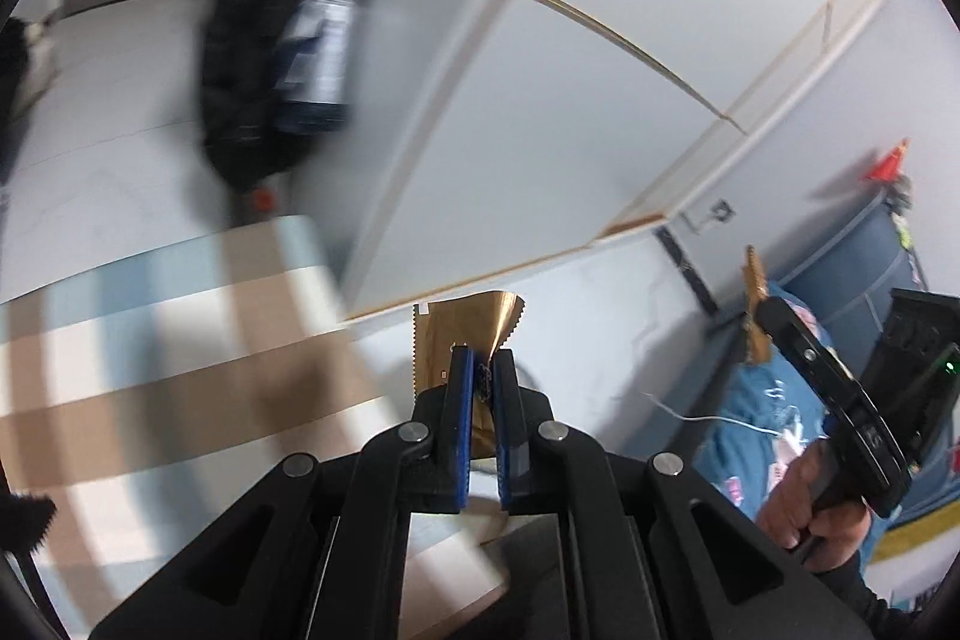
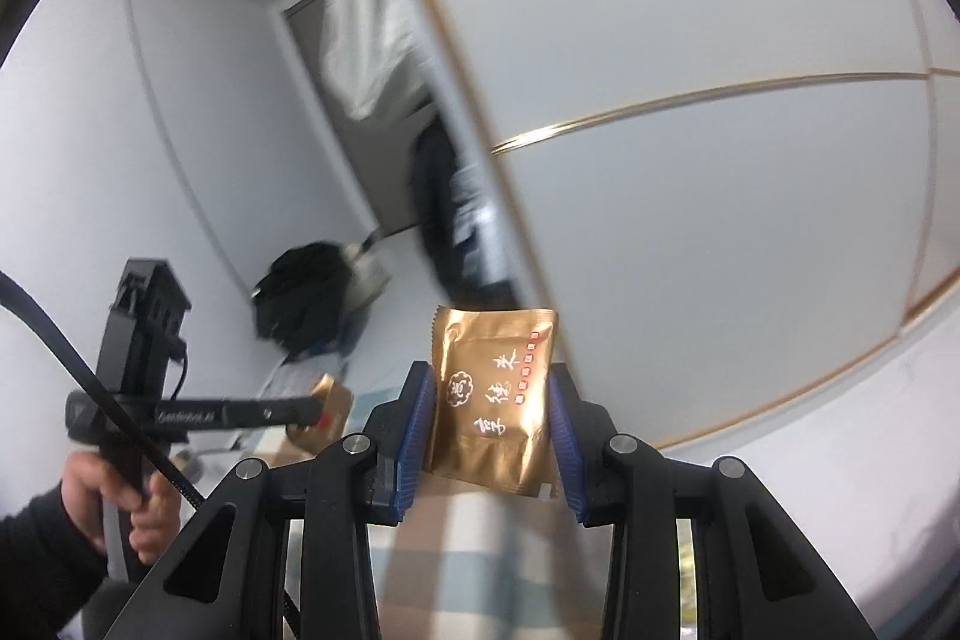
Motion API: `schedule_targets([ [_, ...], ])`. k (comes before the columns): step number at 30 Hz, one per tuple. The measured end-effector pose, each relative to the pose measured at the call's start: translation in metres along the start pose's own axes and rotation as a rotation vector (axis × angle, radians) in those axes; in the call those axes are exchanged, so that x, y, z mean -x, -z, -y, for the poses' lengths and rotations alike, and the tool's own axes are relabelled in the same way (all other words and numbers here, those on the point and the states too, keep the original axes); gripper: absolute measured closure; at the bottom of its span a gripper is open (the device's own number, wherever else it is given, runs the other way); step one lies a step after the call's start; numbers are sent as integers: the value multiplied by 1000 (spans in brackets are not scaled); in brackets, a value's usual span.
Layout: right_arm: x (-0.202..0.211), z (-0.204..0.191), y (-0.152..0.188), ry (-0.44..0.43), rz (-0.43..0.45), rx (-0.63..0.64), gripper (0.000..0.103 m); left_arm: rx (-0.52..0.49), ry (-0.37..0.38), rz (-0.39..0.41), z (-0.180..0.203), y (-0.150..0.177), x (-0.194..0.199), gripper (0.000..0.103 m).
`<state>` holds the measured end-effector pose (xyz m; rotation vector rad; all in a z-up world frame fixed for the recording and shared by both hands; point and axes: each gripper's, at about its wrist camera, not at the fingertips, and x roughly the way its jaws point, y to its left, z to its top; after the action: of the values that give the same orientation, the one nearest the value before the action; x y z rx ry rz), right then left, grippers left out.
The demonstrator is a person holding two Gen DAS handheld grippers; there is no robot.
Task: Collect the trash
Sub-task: 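Carry both brown packets over the white bin with both tools, then open both tools over the white bin to drop the packets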
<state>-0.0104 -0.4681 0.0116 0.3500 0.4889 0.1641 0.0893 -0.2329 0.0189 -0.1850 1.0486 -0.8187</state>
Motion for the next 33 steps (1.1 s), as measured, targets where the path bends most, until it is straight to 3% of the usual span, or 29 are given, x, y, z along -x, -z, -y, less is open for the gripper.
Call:
schedule_targets([
  [7, 0, 91, 4, 154, -72, -72, 66, 1, 106, -119, 24, -11, -93, 101],
  [12, -31, 153, 47, 224, -187, -179, 66, 50, 138, -263, 17, -2, -176, 101],
  [17, -72, 196, 100, 214, -320, -304, 66, 126, 123, -402, -6, 13, -248, 101],
  [24, -122, 235, 160, 187, -459, -440, 66, 177, 89, -519, -20, 32, -305, 101],
  [33, -177, 253, 200, 182, -568, -487, 60, 178, 27, -588, -12, 42, -335, 100],
])
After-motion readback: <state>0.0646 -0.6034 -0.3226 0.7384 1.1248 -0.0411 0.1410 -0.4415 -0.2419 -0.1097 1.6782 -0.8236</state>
